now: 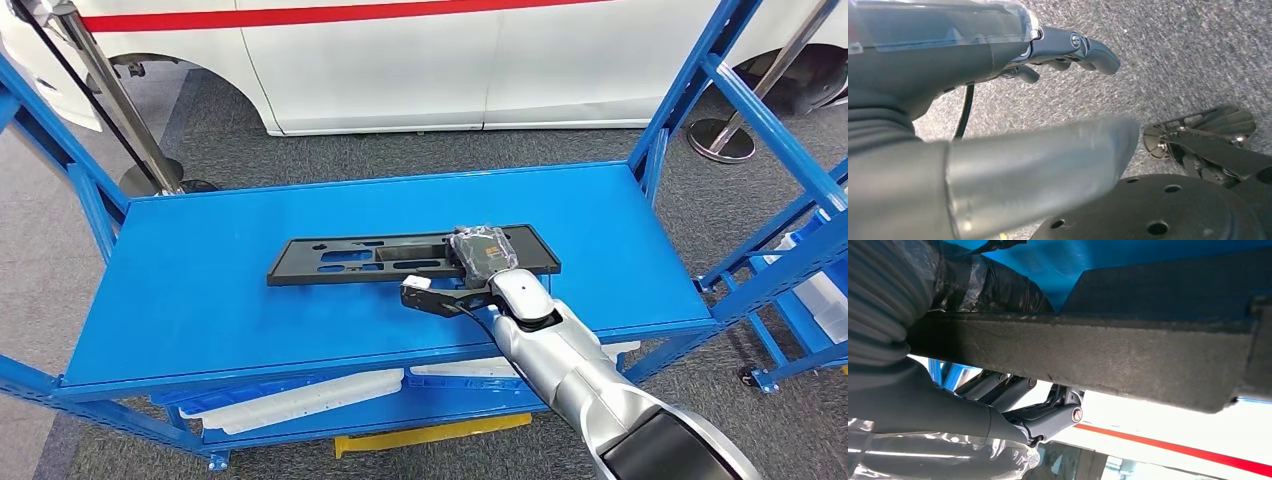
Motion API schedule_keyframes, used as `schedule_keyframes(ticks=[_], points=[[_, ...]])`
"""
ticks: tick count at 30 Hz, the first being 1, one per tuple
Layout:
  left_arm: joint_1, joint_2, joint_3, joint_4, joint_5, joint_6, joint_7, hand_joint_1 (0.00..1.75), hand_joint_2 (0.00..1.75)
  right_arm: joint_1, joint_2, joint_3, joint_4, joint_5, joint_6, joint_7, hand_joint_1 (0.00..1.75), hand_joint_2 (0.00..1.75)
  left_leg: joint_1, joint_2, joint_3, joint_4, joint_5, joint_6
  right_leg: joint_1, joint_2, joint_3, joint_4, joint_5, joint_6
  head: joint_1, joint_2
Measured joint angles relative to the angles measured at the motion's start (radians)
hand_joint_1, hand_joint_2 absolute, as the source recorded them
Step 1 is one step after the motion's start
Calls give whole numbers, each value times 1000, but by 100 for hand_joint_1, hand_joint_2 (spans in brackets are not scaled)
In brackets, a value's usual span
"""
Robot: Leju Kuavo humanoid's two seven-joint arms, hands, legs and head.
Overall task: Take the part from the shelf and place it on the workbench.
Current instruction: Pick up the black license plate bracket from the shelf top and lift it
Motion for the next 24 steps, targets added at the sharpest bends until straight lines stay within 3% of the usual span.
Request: schedule_keyframes(ticks=[16,20,24], points=[[0,0,-1,4,48,-3,2,0,175,14,-9,-5,-15,4,-32,-1,175,175,0,0,1,0,0,0,0,0,1,0,0,0,0,0],[0,0,-1,4,48,17,-3,0,175,39,-21,-4,-44,77,-148,18,175,175,0,0,0,0,0,0,0,0,0,0,0,0,0,0],[0,-1,-6,4,56,41,-3,0,175,77,-66,-3,-145,250,-266,50,175,175,0,0,-1,0,0,0,0,0,0,0,0,0,0,0]])
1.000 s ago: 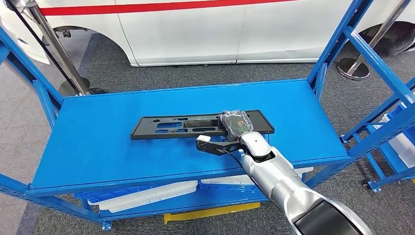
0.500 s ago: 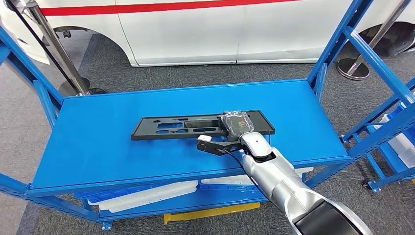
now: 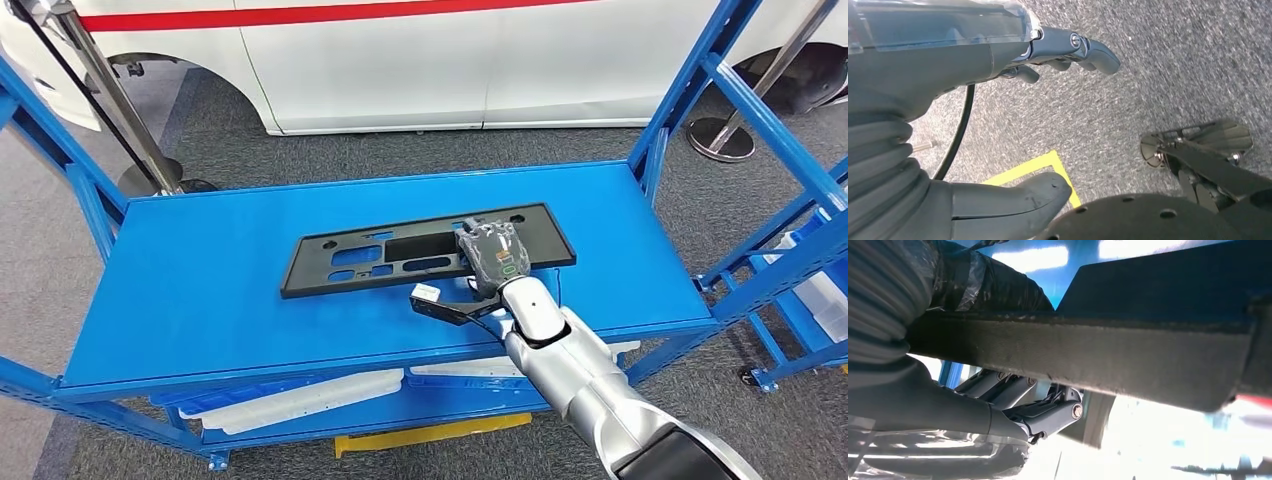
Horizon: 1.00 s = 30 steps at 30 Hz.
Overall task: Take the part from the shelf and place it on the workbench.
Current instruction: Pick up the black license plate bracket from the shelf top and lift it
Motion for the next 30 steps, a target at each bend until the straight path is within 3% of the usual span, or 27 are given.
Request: schedule_keyframes(ticks=[7,17,22,24,26,28,29,30], points=[[0,0,-19,1,6,25,2,0,175,91,-82,5,-248,240,-115,12,175,175,-1,0,-1,0,-1,0,1,0,-1,0,0,0,0,0],[-5,1,-38,1,11,51,-10,0,175,131,-143,51,-382,246,-118,86,175,175,-5,0,-2,3,-3,2,-3,0,-1,-1,0,2,0,0],[-5,1,-44,1,13,58,-16,0,175,142,-151,56,-395,246,-118,83,175,175,-9,0,-5,7,-8,12,-10,0,0,-4,-1,12,0,0],[-5,1,-46,1,14,58,-16,0,175,144,-154,56,-399,246,-118,83,175,175,-4,1,2,-5,-4,21,-10,0,-1,3,-8,17,0,0],[-6,1,-47,1,15,59,-17,0,175,145,-157,56,-404,246,-119,83,175,175,1,4,10,-19,1,32,-9,0,-32,73,-52,19,0,0],[-7,1,-47,1,15,59,-17,0,175,149,-161,56,-406,246,-121,82,175,175,0,5,11,-20,0,37,-9,0,-104,208,-114,19,0,0],[-7,1,-48,1,15,59,-17,0,175,153,-163,56,-406,246,-121,82,175,175,-1,5,12,-19,-1,37,-10,0,-135,262,-127,19,0,0],[-7,1,-48,1,15,59,-17,0,175,157,-165,56,-406,246,-121,82,175,175,-1,4,12,-18,-3,37,-10,0,-154,285,-119,19,0,0]])
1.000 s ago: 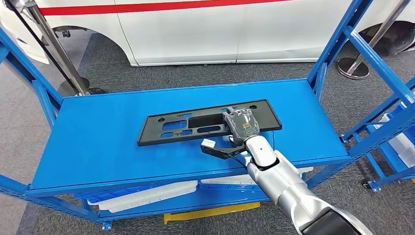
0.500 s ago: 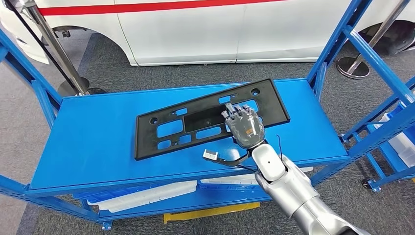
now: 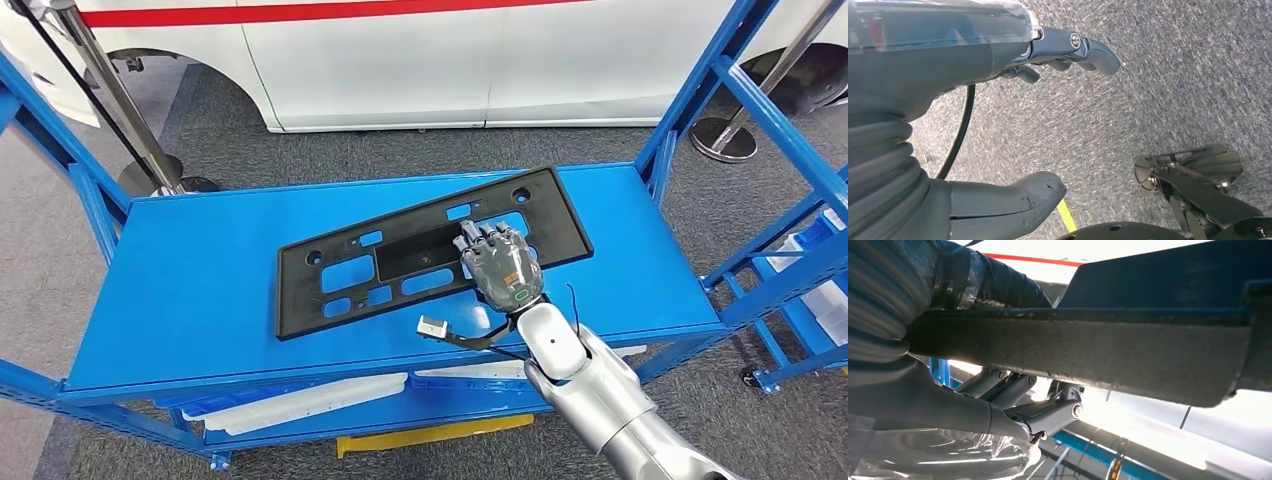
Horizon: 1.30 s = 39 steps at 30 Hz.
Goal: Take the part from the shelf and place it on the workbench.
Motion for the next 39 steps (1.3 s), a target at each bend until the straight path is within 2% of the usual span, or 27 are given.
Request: schedule_keyframes(ticks=[1,3,4,5,8,10,12,14,15,16,17,19,21,23,24,25,27,28,29,30,31,32,33,35,36,37,39], points=[[0,0,-1,0,0,0,0,0,175,3,-2,0,0,0,0,0,175,175,0,-1,1,2,-2,-2,-1,0,3,-21,31,-1,0,0],[0,0,-3,0,0,0,0,0,175,4,-5,0,-2,0,0,0,175,175,1,-3,3,10,-10,-11,-1,-2,54,-148,112,-5,0,0],[0,-1,-3,0,0,0,0,0,175,3,-5,0,-3,0,0,0,175,175,0,-3,2,14,-13,-17,1,-2,79,-204,137,-8,0,0],[0,-1,-4,0,0,0,0,0,175,3,-6,0,-4,0,0,0,175,175,-1,-4,2,18,-14,-22,3,-2,94,-239,149,-11,0,0],[0,0,-4,1,1,0,0,0,175,4,-7,0,-5,0,0,-1,175,175,-3,-5,0,20,-9,-35,9,-1,94,-253,149,-20,0,0],[0,0,-5,2,3,0,0,0,175,4,-8,-1,-6,0,0,-1,175,175,0,-4,-6,30,-26,-45,6,-2,94,-261,155,-31,0,0],[0,-1,-5,2,5,0,0,0,175,5,-8,-3,-8,0,0,-1,175,175,4,-3,-36,104,-86,-54,3,-3,90,-268,164,-45,-1,0],[0,-1,-5,2,8,0,0,0,175,13,-8,-10,-9,0,0,-6,175,175,6,-2,-83,230,-153,-59,6,-5,83,-268,169,-52,-1,0],[0,-2,-5,3,10,1,0,0,175,19,-9,-16,-11,-1,0,-10,175,175,6,-2,-94,271,-166,-61,7,-6,79,-267,171,-54,-1,0],[1,-2,-5,3,12,2,0,0,175,26,-9,-23,-14,-2,0,-16,175,175,6,-2,-88,278,-160,-62,9,-7,75,-264,173,-54,-1,0],[1,-2,-5,3,15,3,0,0,175,31,-9,-30,-19,-3,1,-23,175,175,6,-2,-63,245,-137,-61,9,-7,71,-261,174,-53,-1,0],[1,-2,-5,3,22,5,0,0,175,37,-9,-47,-32,-15,4,-39,175,175,5,-3,19,115,-88,-56,11,-7,62,-252,176,-50,-1,0],[1,-2,-5,3,29,8,0,0,175,40,-8,-64,-49,-34,8,-55,175,175,0,-4,66,32,-72,-48,12,-6,55,-248,182,-39,0,0],[1,-2,-5,3,35,10,0,0,175,45,-7,-77,-64,-50,13,-67,175,175,-2,-5,64,19,-66,-39,13,-6,52,-251,193,-24,0,0],[1,-4,-6,3,37,10,1,0,175,48,-6,-82,-71,-56,17,-70,175,175,0,-3,62,13,-59,-33,12,-4,50,-249,191,-17,0,0],[1,-6,-7,3,39,11,1,0,175,51,-6,-87,-78,-60,22,-71,175,175,2,0,58,7,-50,-25,12,-3,45,-238,176,-11,0,0],[1,-9,-10,3,40,14,2,0,175,56,-6,-97,-89,-72,30,-72,175,175,5,4,44,2,-32,-12,11,-2,16,-161,103,-5,0,0],[1,-9,-11,3,41,15,2,0,175,58,-6,-102,-95,-80,34,-72,175,175,4,4,33,3,-26,-9,10,-2,-4,-99,59,-3,0,0],[1,-9,-13,3,41,16,2,0,175,62,-6,-107,-101,-89,38,-73,175,175,3,5,21,7,-19,-7,10,-2,-19,-40,29,-1,0,0],[2,-9,-14,3,42,17,2,0,175,67,-6,-111,-106,-97,41,-74,175,175,2,5,10,10,-14,-8,9,-2,-24,-1,18,1,0,0],[2,-9,-15,3,42,17,2,0,175,72,-6,-116,-112,-106,45,-76,175,175,2,5,-2,15,-8,-9,9,-2,-11,3,29,1,0,0],[2,-9,-16,3,42,18,2,0,175,77,-6,-121,-120,-117,48,-79,175,175,2,4,-13,21,-4,-10,9,-2,21,-31,54,0,0,0],[1,-9,-18,3,43,18,2,0,175,80,-6,-127,-129,-129,53,-81,175,175,2,4,-23,26,0,-13,9,-2,65,-92,78,-2,0,0],[0,-10,-23,3,46,18,2,0,175,84,-5,-142,-154,-163,68,-86,175,175,-1,3,-36,34,10,-22,14,-1,141,-212,93,-13,0,0],[0,-10,-25,3,48,18,2,0,175,86,-4,-150,-167,-182,78,-88,175,175,-2,3,-39,34,16,-28,17,-1,158,-244,91,-20,-1,0],[0,-10,-26,3,50,18,2,0,175,88,-3,-159,-177,-202,88,-90,175,175,-2,2,-42,32,24,-34,20,0,160,-255,91,-26,-1,0],[1,-10,-28,3,57,19,4,0,175,91,-1,-173,-196,-247,122,-99,175,175,-2,1,-48,32,28,-45,17,-2,149,-260,109,-41,-1,0]])
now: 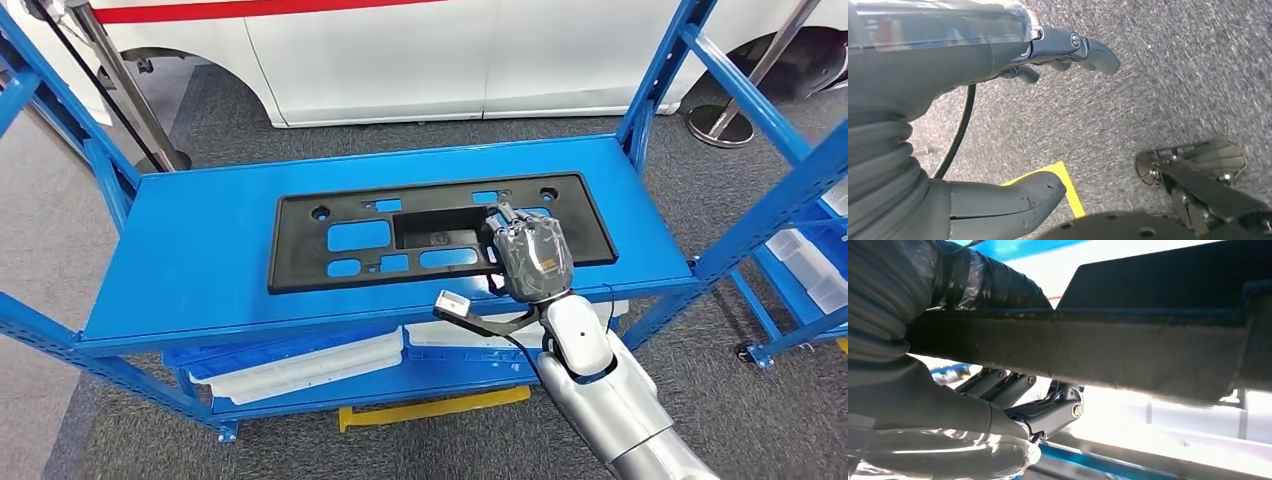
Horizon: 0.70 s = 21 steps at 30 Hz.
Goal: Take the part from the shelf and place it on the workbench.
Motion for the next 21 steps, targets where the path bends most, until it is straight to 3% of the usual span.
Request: schedule_keyframes(ticks=[2,4,5,6,7,9,11,12,13,15,16,17,19,20,21], points=[[2,0,-1,1,9,0,12,0,175,3,4,-10,-17,-62,55,-12,175,175,1,-1,-20,45,-58,-11,-6,-4,-19,-6,22,-17,0,0],[5,0,-3,1,13,0,23,0,175,11,8,-19,-27,-114,93,-21,175,175,4,-1,-50,157,-156,-20,-6,-6,-46,-6,44,-25,0,0],[6,0,-5,1,14,0,25,0,175,16,9,-23,-30,-125,99,-24,175,175,5,0,-60,215,-185,-23,-5,-7,-60,-5,54,-25,0,0],[6,0,-7,1,14,0,26,0,175,22,9,-26,-32,-130,100,-26,175,175,5,0,-58,253,-189,-26,-5,-8,-76,-3,65,-23,0,0],[7,0,-10,1,14,0,27,0,175,27,9,-28,-36,-131,101,-28,175,175,5,0,-44,261,-171,-27,-5,-8,-92,-1,76,-21,0,0],[6,2,-14,1,15,0,28,0,175,34,9,-30,-46,-131,103,-31,175,175,5,0,35,181,-119,-25,-6,-9,-122,6,94,-15,0,0],[5,3,-18,1,18,-1,29,0,175,36,9,-31,-59,-131,105,-34,175,175,2,-2,132,44,-121,-17,-4,-9,-141,14,110,-4,0,0],[4,3,-19,2,20,-2,29,0,175,36,9,-32,-65,-131,106,-34,175,175,0,-3,159,-2,-133,-11,-3,-9,-145,15,119,2,0,0],[4,3,-21,2,21,-3,29,0,175,36,8,-33,-69,-131,107,-35,175,175,-3,-4,167,-24,-139,-4,-3,-10,-147,13,128,9,0,0],[3,3,-24,2,23,-4,29,0,175,36,8,-34,-73,-127,107,-35,175,175,-2,-3,154,-28,-122,10,-3,-9,-151,8,140,21,0,0],[2,3,-26,3,23,-4,29,0,175,36,8,-35,-74,-125,107,-35,175,175,0,-1,145,-29,-110,18,-4,-7,-160,19,123,26,0,0],[1,2,-28,3,23,-4,29,0,175,37,8,-35,-74,-123,106,-35,175,175,2,2,133,-31,-97,24,-5,-6,-173,47,86,30,1,0],[0,3,-33,4,23,-5,29,0,175,38,7,-35,-75,-119,106,-35,175,175,0,7,105,-30,-72,35,-7,-4,-200,152,-19,34,1,0],[0,3,-35,4,24,-5,29,0,175,38,7,-35,-75,-116,106,-35,175,175,-2,9,89,-29,-61,38,-7,-4,-205,206,-48,35,1,0],[0,3,-37,4,24,-5,29,0,175,38,6,-35,-75,-115,106,-35,175,175,-4,10,71,-26,-49,39,-7,-4,-201,242,-52,35,1,0]])
